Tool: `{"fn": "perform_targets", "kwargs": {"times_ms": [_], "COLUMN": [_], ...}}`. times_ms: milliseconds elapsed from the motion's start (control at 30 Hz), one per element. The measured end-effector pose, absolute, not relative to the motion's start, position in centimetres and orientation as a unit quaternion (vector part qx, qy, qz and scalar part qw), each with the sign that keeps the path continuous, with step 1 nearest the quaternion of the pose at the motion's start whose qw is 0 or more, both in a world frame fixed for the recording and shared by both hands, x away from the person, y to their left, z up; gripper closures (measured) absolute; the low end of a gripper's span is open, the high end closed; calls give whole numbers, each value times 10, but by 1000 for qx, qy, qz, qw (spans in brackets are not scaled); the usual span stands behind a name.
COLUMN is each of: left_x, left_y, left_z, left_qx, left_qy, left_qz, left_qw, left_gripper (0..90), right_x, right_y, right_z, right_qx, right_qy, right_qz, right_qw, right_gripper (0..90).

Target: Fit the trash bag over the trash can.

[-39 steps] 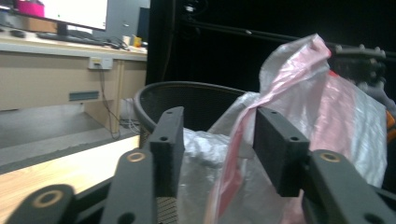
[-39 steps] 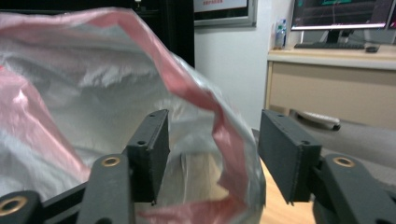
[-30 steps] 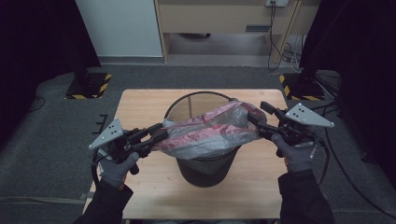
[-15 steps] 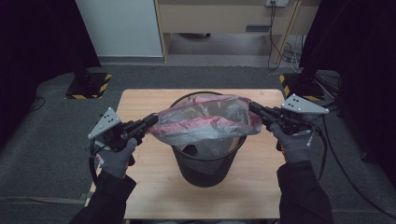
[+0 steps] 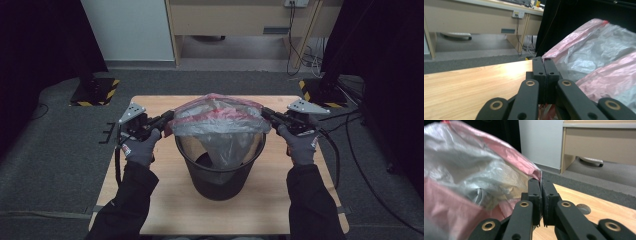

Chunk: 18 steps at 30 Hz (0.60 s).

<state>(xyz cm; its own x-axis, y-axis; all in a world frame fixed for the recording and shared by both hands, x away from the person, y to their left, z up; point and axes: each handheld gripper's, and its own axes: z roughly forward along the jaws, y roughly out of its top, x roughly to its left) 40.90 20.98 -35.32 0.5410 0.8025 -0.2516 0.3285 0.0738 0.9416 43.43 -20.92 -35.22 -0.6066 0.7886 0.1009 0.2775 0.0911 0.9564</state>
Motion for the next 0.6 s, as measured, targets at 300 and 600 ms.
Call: {"fn": "perform_targets", "kwargs": {"times_ms": [300, 600], "left_x": [424, 429], "left_y": [203, 208], "left_z": [-376, -390], "left_qx": [659, 679], "left_qy": [466, 499], "left_qz": [169, 136], "left_qw": [566, 520], "left_gripper": [899, 899], "right_x": [444, 446], "right_y": [-203, -202], "right_z": [-372, -378], "right_qx": [388, 392], "right_qy": [706, 733], "right_qz": [554, 511], "right_qw": [210, 217], "right_gripper": [895, 900]}}
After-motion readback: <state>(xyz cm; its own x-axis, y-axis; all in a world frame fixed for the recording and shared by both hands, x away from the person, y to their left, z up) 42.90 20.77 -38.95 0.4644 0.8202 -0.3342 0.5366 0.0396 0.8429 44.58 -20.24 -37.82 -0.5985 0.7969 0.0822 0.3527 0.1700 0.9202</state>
